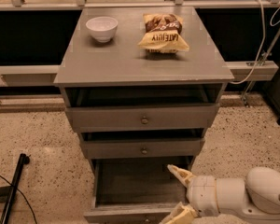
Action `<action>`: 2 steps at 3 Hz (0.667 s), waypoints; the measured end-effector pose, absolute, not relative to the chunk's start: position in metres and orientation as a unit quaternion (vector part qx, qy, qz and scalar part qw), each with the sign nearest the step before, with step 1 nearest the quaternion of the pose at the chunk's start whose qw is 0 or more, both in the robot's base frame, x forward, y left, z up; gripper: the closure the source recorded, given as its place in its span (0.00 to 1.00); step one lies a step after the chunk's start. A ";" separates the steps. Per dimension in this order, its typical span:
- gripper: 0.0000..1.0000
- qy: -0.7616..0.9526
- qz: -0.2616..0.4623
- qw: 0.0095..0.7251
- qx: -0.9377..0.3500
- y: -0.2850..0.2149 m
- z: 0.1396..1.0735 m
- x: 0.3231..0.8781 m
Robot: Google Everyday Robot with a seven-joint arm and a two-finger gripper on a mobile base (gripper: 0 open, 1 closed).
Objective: Close bottom drawer
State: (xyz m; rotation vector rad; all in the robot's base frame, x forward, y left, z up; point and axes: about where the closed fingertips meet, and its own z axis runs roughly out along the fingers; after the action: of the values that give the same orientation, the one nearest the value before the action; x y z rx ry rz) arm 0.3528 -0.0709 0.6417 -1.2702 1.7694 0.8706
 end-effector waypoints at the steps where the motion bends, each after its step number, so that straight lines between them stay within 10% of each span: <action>1: 0.00 0.688 0.313 0.428 -0.496 -0.045 0.584 0.369; 2: 0.00 0.665 0.284 0.477 -0.499 -0.044 0.539 0.391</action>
Offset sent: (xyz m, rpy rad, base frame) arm 0.0536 0.0338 -0.1848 0.1317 -0.2907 -0.1204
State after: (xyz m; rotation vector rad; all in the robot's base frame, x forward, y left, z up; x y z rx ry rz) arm 0.3905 -0.0444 0.5394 -1.2199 1.6239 0.6933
